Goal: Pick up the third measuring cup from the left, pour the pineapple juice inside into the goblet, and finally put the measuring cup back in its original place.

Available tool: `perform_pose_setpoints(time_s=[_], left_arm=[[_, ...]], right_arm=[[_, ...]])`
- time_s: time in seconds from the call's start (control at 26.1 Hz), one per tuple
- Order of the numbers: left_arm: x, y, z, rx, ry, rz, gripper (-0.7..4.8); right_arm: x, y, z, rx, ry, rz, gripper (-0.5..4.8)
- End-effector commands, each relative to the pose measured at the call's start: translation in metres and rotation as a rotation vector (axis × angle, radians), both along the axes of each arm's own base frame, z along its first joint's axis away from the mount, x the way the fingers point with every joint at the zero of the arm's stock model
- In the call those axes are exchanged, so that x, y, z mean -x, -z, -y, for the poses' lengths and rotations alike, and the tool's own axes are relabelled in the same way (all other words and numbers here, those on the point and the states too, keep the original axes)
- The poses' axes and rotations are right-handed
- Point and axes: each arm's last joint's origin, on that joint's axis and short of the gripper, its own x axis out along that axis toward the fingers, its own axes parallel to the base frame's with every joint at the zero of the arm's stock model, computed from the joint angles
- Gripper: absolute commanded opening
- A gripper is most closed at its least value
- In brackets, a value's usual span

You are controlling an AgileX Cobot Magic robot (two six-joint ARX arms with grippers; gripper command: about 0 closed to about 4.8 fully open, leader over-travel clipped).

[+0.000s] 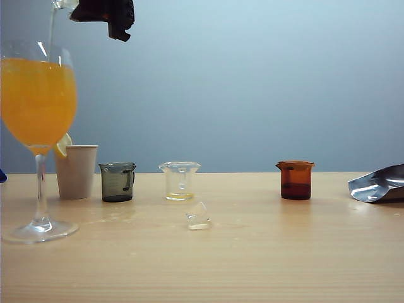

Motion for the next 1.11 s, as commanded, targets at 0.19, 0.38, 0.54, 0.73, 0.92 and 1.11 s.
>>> perform_pose_setpoints(time_s=[0.19,0.38,0.54,0.73,0.92,1.11], left_arm=[[-0.0002,-0.0006,0.0002,0.003,0.001,0.005,-0.05],[-0.0002,-0.0005,0.0002,0.002,0.001,0.004,-0.05],[-0.0002,-0.0006,0.0002,0.002,0.001,0.005,-0.05],[-0.0002,-0.0006,0.0002,0.002,0.001,0.004,-0.05],[-0.0002,-0.0005,0.0002,0.002,0.001,0.004,-0.05],[-0.0002,-0.0006,0.0002,0.002,0.001,0.004,-0.05]], right_arm=[[0.0018,-0.0101,0.0004,-0.004,-0.008,0.104,1.08],[0.0025,-0.0097,-0.0006,0.015,-0.039,0.135,1.08],[0.0034,-0.0096,-0.0013,0.024,-0.058,0.147,1.08],[0.0034,-0.0096,-0.0013,0.067,-0.058,0.208,1.07],[0.0035,-0.0096,-0.0013,0.082,-0.059,0.229,1.07],[0.0054,-0.0097,-0.0026,0.074,-0.067,0.222,1.07]])
